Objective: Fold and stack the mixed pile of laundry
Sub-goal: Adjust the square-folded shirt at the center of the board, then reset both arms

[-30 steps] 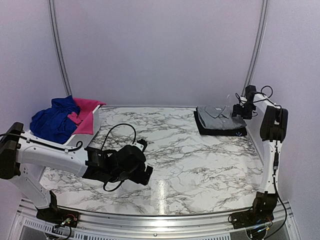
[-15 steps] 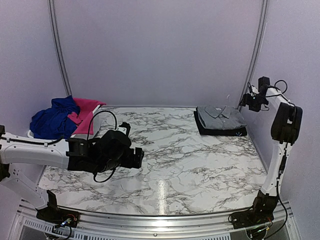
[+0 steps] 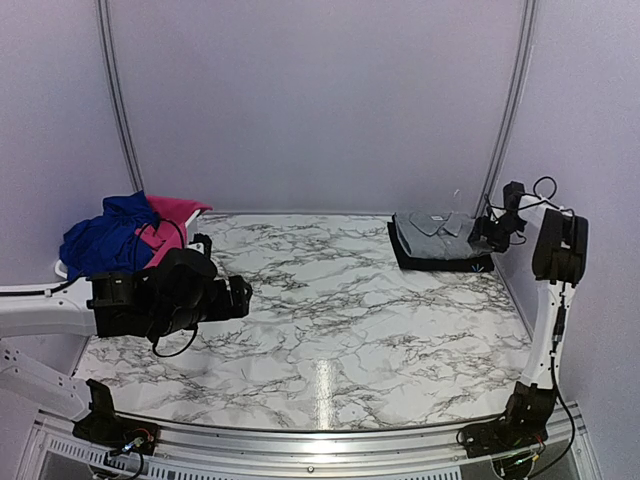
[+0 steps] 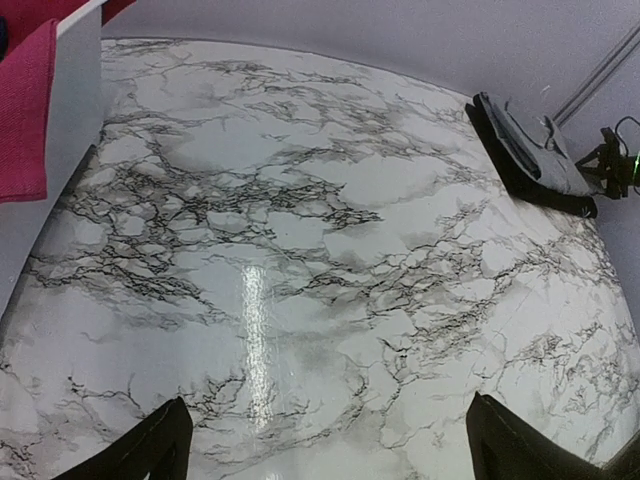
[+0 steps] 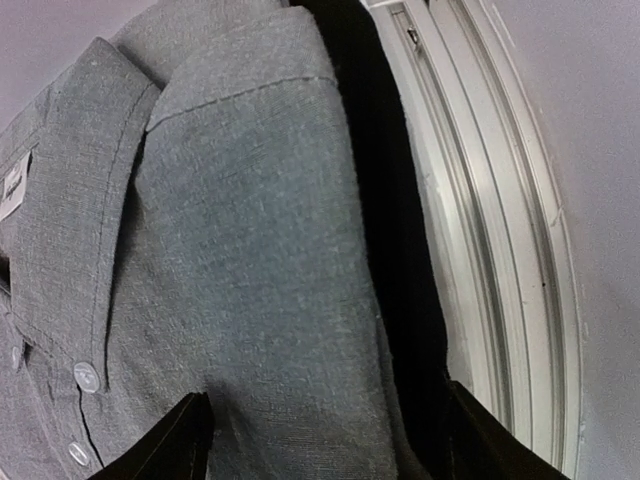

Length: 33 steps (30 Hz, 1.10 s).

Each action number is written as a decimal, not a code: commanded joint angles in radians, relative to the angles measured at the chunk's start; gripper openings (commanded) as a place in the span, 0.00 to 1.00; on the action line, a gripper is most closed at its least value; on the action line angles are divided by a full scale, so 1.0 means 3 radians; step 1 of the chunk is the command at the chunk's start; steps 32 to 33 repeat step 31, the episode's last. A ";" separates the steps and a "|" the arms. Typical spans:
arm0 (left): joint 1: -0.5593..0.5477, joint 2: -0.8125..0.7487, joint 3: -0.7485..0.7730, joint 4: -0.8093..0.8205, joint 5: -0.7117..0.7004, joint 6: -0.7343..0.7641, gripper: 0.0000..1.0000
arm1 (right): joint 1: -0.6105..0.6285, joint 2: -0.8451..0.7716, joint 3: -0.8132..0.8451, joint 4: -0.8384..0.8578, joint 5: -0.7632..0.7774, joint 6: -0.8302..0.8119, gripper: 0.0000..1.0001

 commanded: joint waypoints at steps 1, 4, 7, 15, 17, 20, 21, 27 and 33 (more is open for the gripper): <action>0.0154 -0.0111 0.0047 -0.0482 -0.0012 -0.0070 0.99 | 0.0000 -0.0143 0.0261 -0.0062 0.0177 0.0015 0.73; 0.0294 -0.0123 0.0247 -0.0766 0.0006 0.0046 0.99 | 0.0016 -0.0393 0.0279 -0.0098 0.0202 -0.0003 0.82; 0.0532 -0.0128 0.0471 -0.0993 0.0158 0.0224 0.99 | 0.0043 -0.0876 0.0038 0.0025 0.0067 0.0013 0.88; 0.1047 -0.0116 0.0973 -0.1122 0.0615 0.0687 0.99 | 0.0521 -0.2110 -0.0905 0.0381 -0.0267 -0.0026 0.98; 0.1062 -0.0058 0.1067 -0.1228 0.0626 0.0731 0.99 | 0.0677 -0.2375 -0.1129 0.0408 -0.0253 -0.0005 0.98; 0.1065 -0.0003 0.1104 -0.1331 0.0677 0.0730 0.99 | 0.0945 -0.2747 -0.1479 0.0471 -0.0256 -0.0002 0.99; 0.1070 -0.0007 0.1071 -0.1329 0.0699 0.0708 0.99 | 0.1044 -0.2877 -0.1625 0.0516 -0.0243 0.0004 0.99; 0.1070 0.0038 0.0842 -0.1323 0.0818 0.0610 0.99 | 0.1531 -0.3674 -0.2646 0.0844 -0.0274 0.0148 0.99; 0.1069 -0.0020 0.0676 -0.1287 0.0858 0.0515 0.99 | 0.1734 -0.4083 -0.3367 0.1042 -0.0202 0.0229 0.99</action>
